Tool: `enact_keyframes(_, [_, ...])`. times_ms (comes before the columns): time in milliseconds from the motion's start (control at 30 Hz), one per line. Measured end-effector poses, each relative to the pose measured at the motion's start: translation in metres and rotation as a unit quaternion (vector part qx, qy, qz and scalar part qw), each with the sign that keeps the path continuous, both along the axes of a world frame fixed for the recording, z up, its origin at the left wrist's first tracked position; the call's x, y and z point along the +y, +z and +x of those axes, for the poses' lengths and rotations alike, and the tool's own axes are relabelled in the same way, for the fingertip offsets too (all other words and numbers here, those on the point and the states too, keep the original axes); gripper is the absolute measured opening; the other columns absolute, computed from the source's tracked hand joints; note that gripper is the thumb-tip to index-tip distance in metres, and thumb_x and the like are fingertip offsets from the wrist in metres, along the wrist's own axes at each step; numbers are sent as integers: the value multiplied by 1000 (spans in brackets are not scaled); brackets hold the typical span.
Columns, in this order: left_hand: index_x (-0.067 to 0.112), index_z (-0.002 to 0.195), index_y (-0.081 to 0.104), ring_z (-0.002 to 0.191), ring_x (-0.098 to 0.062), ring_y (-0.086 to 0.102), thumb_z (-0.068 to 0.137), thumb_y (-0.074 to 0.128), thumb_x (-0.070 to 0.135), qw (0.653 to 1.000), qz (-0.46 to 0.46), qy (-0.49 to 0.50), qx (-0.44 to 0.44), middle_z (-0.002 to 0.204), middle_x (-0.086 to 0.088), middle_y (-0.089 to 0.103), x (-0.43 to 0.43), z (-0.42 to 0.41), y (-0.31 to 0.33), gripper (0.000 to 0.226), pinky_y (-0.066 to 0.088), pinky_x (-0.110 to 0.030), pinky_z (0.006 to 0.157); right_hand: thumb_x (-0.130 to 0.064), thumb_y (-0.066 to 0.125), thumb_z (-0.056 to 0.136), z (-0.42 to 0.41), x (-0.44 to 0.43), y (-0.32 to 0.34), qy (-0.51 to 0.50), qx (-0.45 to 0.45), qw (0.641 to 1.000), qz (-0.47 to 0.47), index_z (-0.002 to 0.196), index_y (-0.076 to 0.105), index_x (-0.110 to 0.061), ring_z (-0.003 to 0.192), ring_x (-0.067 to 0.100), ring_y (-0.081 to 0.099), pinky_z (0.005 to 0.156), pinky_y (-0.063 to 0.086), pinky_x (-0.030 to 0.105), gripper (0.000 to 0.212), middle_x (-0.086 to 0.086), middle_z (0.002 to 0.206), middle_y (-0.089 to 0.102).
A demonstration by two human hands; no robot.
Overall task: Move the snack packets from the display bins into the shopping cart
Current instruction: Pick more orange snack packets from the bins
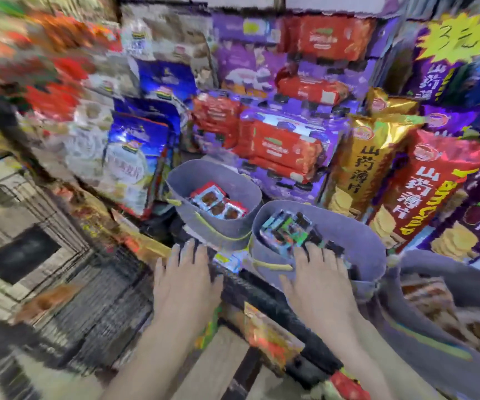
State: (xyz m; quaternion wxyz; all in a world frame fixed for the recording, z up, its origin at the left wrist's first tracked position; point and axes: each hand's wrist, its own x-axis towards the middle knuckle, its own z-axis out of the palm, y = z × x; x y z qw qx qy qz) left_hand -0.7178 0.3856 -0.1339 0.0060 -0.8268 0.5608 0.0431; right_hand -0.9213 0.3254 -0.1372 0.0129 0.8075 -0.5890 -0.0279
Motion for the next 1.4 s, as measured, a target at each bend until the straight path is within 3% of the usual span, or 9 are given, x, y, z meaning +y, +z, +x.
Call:
enact_keyframes(233, [25, 163, 25, 160, -25, 20, 104, 42, 62, 989, 21, 143, 21, 174, 2, 22, 85, 138, -20, 71, 23, -46, 128, -56, 54, 96, 143, 29, -14, 104, 2, 994, 32, 148, 46, -19, 131, 34, 50, 106, 38, 46, 64, 7, 148, 50])
enact_keyframes(333, [25, 162, 27, 160, -24, 22, 104, 43, 62, 978, 24, 206, 34, 173, 2, 24, 116, 181, -30, 71, 25, -45, 129, -47, 75, 84, 193, 40, -19, 151, -8, 988, 43, 133, 62, -11, 115, 38, 62, 97, 50, 49, 62, 13, 131, 63])
enact_keyframes(433, [27, 160, 31, 159, -24, 25, 103, 46, 61, 962, 32, 265, 51, 172, 2, 27, 137, 214, -40, 69, 28, -47, 128, -55, 52, 97, 239, 42, -32, 215, 20, 975, 60, 154, 38, -17, 137, 32, 45, 112, 36, 46, 70, 7, 155, 43])
enact_keyframes(533, [28, 161, 29, 157, -25, 27, 102, 47, 62, 945, 39, 319, 66, 171, 4, 28, 154, 239, -50, 70, 30, -47, 126, -58, 39, 102, 280, 38, -45, 274, 24, 959, 73, 160, 23, -20, 144, 31, 34, 117, 28, 45, 71, 5, 163, 30])
enact_keyframes(733, [27, 157, 31, 154, -23, 32, 102, 46, 61, 913, 74, 397, 63, 166, 5, 34, 170, 285, -69, 66, 33, -44, 124, -59, 39, 103, 370, 22, -67, 356, 37, 928, 104, 160, 20, -19, 145, 31, 32, 118, 27, 45, 73, 6, 163, 29])
enact_keyframes(900, [27, 162, 23, 158, -24, 25, 104, 42, 62, 881, 105, 455, 76, 172, 4, 25, 164, 332, -87, 70, 28, -46, 126, -57, 38, 104, 458, -3, -92, 406, 40, 903, 137, 161, 20, -19, 147, 31, 31, 118, 28, 45, 72, 6, 165, 28])
enact_keyframes(1167, [25, 162, 26, 156, -23, 26, 105, 44, 58, 851, 94, 512, 71, 170, 2, 27, 127, 437, -94, 68, 26, -45, 127, -57, 38, 104, 598, -48, -105, 481, 75, 860, 153, 158, 25, -17, 143, 29, 37, 118, 32, 43, 68, 7, 162, 34])
enact_keyframes(1400, [20, 162, 29, 154, -27, 30, 104, 49, 52, 823, 65, 554, 109, 169, -3, 32, 122, 541, -123, 69, 28, -47, 125, -57, 35, 105, 679, -39, -134, 509, 128, 833, 175, 160, 21, -16, 145, 30, 35, 119, 31, 42, 70, 7, 164, 29])
